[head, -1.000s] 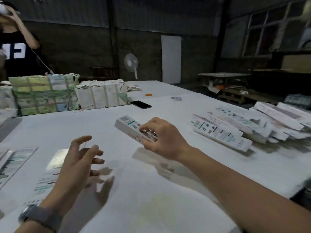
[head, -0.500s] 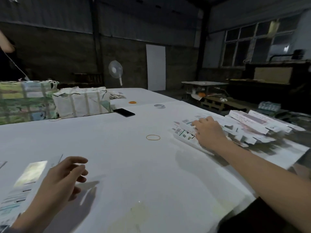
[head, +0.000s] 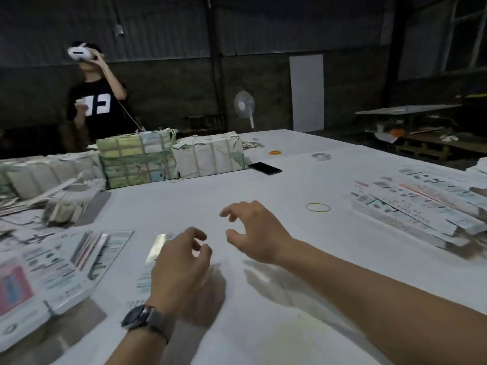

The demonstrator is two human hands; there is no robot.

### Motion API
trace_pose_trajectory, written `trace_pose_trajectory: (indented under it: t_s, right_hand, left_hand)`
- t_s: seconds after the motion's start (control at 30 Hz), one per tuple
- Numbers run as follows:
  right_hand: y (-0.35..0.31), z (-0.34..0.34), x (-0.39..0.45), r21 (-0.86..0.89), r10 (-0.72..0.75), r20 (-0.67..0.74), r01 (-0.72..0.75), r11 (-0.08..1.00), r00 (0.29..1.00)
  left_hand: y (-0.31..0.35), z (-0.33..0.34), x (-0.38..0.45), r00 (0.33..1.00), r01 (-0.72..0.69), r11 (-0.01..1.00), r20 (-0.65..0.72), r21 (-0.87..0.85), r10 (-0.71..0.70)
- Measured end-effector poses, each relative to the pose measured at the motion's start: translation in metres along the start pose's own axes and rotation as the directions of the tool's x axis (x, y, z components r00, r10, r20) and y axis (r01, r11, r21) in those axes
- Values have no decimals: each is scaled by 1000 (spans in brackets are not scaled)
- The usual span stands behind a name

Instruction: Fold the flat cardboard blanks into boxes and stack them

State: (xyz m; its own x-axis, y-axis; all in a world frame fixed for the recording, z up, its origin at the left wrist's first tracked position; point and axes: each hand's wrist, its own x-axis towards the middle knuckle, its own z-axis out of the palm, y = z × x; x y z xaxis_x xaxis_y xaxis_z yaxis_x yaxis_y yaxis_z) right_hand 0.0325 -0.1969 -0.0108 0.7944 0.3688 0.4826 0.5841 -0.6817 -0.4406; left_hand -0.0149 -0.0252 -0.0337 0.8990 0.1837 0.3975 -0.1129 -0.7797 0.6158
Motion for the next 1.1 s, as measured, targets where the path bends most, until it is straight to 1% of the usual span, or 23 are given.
trace_pose_trajectory:
  t_s: [0.03,0.07,0.1,0.17,0.23,0.27,0.37,0.47,0.57,0.63,0.67,0.73,0.8,0.87,0.9,0.97,1.03,1.07,1.1]
  right_hand:
    - [-4,12,1,44,8,2,-8,999,1000]
    - [-5,23,0,69,5,-1,-5,998,1000]
    - [-4,33,-3,70,-13,-5,13,997,1000]
    - [0,45,-9,55,-63,-12,63,997,998]
    - [6,47,-9,102,-73,-62,79,992,995]
    - [8,47,-9,134,-53,-75,63,989,996]
    - [12,47,-7,221,33,-78,-15,975,996]
    - [9,49,-7,251,45,-90,-21,968,995]
    - [8,48,-6,280,46,-100,-17,960,994]
    - [8,47,-7,350,86,-102,-45,936,991]
    - [8,47,-7,399,119,-102,-69,914,988]
    - [7,46,-7,501,199,-85,-131,856,976]
    - [3,44,-7,609,267,-54,-180,772,962]
    - [-2,42,-9,700,287,-19,-193,688,958]
    - [-4,42,-11,723,277,2,-193,663,961]
    - [-9,43,-16,745,246,43,-195,638,968]
    - [-12,43,-18,756,235,55,-194,625,970]
    - [-12,42,-19,752,232,53,-192,630,971]
    - [-13,42,-19,745,227,52,-189,640,973]
  left_hand:
    - [-5,-4,1,999,27,986,33,167,-33]
    - [-10,-7,2,992,66,946,85,317,-97]
    - [-13,-11,3,978,106,906,121,411,-169]
    - [-19,-17,4,956,168,869,137,465,-259]
    - [-25,-21,9,943,222,867,127,447,-307]
    - [-28,-24,11,939,245,870,121,429,-323]
    - [-37,-29,15,943,278,898,81,342,-322]
    - [-43,-31,18,954,280,933,46,227,-297]
    - [-41,-34,20,958,280,959,50,44,-282]
    - [-35,-33,19,954,297,947,76,-125,-290]
    - [-31,-32,18,951,309,918,95,-250,-295]
    - [-19,-27,16,949,314,813,151,-491,-275]
    - [-6,-19,11,958,286,725,189,-627,-215]
    - [6,-11,3,965,261,674,213,-691,-156]
    - [11,-7,-1,965,259,656,224,-709,-139]
    - [16,-3,-6,963,267,624,236,-735,-133]
    - [19,-2,-8,958,287,601,236,-746,-164]
    - [19,-2,-9,952,305,578,242,-757,-186]
    - [18,-2,-8,942,335,529,264,-779,-207]
